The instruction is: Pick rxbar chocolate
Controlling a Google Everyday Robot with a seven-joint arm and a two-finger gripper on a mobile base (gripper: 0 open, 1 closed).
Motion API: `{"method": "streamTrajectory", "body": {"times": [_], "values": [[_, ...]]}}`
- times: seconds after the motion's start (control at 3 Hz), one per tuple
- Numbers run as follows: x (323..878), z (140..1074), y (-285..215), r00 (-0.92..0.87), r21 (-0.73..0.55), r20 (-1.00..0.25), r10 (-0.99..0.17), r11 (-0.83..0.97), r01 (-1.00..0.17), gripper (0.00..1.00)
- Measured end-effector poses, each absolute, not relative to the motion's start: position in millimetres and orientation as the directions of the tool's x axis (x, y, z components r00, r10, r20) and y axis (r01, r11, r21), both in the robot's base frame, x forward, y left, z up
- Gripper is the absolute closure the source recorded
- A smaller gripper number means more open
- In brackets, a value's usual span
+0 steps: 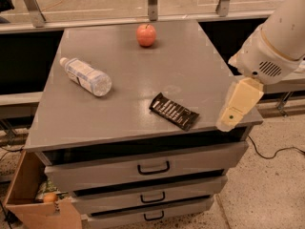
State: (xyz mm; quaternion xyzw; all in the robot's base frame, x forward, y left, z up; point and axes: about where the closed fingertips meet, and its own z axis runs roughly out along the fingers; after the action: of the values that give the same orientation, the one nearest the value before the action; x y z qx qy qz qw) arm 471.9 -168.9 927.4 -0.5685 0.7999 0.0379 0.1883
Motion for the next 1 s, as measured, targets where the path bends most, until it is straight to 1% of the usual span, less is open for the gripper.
{"method": "streamTrajectory", "body": {"times": [0.33, 1.0], "values": [[484.1, 906.2, -142.2, -0.342, -0.101, -0.394, -0.853, 0.41, -0.907, 0.0], [511.9, 861.6, -83.2, -0.394, -0.012, -0.488, -0.779, 0.457, -0.889, 0.0]]}}
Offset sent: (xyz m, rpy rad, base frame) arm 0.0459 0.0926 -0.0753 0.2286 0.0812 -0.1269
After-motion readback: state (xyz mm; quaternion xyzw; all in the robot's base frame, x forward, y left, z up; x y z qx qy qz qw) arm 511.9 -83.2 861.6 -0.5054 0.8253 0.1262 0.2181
